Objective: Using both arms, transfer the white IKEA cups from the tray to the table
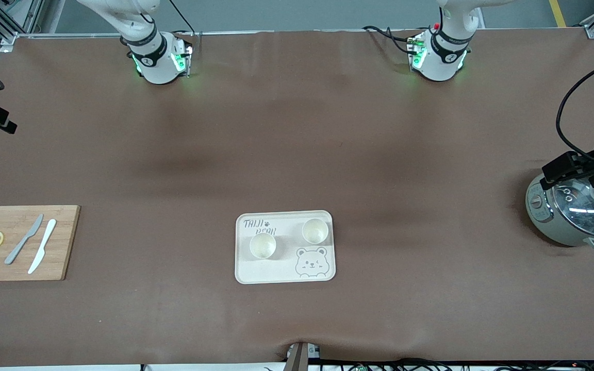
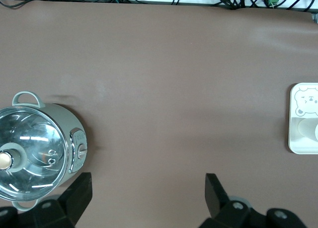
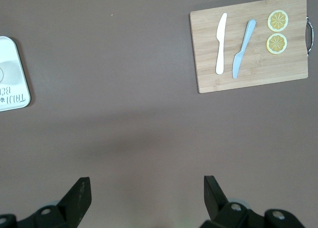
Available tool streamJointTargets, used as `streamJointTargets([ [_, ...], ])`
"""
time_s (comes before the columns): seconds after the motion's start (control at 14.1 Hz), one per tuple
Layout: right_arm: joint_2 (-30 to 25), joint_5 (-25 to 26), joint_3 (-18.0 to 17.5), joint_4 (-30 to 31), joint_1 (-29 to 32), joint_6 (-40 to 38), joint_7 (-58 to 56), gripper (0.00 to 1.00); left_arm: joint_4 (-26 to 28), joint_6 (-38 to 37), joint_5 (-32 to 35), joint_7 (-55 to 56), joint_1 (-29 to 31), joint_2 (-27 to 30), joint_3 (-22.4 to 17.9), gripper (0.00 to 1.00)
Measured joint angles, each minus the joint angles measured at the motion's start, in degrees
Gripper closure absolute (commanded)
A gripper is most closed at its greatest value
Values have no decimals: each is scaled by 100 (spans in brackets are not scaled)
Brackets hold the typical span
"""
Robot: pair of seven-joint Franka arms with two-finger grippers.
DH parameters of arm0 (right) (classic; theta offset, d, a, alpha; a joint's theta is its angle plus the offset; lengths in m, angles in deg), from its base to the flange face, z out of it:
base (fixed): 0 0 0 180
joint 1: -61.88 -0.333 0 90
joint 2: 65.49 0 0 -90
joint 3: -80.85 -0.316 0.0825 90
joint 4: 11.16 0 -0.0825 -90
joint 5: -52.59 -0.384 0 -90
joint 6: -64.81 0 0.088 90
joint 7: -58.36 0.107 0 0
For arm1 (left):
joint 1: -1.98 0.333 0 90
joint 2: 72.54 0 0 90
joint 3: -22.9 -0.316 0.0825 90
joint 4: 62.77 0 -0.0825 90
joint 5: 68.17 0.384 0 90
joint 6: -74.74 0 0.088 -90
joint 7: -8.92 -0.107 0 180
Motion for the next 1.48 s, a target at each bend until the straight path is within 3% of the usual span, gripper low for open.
streamJointTargets([
  [0.49,7,0,-35,0,0,0,-2,0,23,-29,0,0,21,-2,-4,0],
  [0.99,11,0,-20,-10,4,25,-2,0,406,-159,0,51,1,-85,3,0],
  [1.48,11,0,-14,-37,6,79,-1,0,451,75,0,1309,-654,-545,73,0],
])
